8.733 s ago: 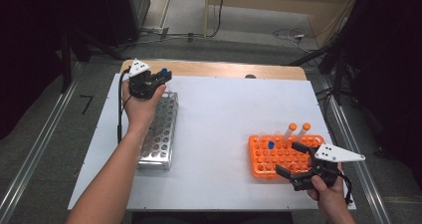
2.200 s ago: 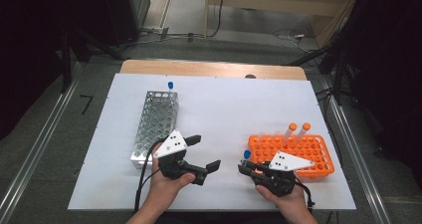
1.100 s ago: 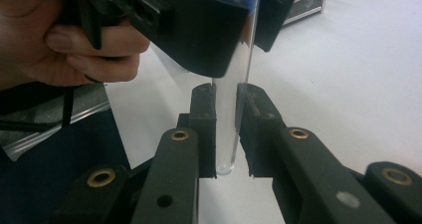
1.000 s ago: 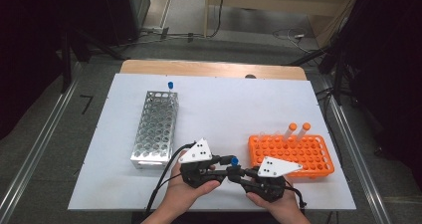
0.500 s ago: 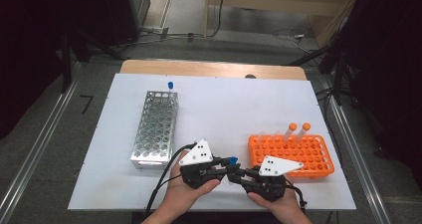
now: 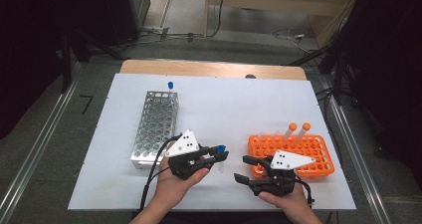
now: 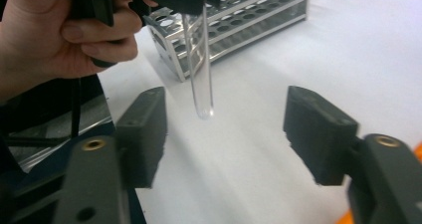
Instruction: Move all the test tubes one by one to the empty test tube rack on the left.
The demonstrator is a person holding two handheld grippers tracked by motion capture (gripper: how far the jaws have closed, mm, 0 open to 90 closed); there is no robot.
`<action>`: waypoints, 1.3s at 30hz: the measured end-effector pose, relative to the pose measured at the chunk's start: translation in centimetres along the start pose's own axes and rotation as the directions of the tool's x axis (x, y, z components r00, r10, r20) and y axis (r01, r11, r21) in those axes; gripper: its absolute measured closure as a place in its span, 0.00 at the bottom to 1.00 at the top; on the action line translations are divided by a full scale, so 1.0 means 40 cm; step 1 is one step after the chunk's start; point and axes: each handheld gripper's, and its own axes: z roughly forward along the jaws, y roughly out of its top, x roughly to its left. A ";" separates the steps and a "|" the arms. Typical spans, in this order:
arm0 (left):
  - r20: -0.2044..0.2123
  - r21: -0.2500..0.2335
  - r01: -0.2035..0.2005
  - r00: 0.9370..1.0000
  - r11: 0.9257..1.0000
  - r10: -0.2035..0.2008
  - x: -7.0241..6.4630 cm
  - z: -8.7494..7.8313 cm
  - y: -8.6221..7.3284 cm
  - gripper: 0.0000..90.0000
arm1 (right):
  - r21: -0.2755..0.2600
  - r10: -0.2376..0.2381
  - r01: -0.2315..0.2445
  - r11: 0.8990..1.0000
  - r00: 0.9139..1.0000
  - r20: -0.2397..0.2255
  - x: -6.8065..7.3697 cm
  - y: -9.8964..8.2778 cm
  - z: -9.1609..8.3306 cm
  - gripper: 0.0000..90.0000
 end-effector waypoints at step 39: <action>-0.322 -0.077 0.026 0.945 0.997 -0.050 0.235 -0.128 0.096 0.86 | -0.022 0.029 -0.027 0.999 0.997 0.077 -0.072 -0.033 -0.089 0.00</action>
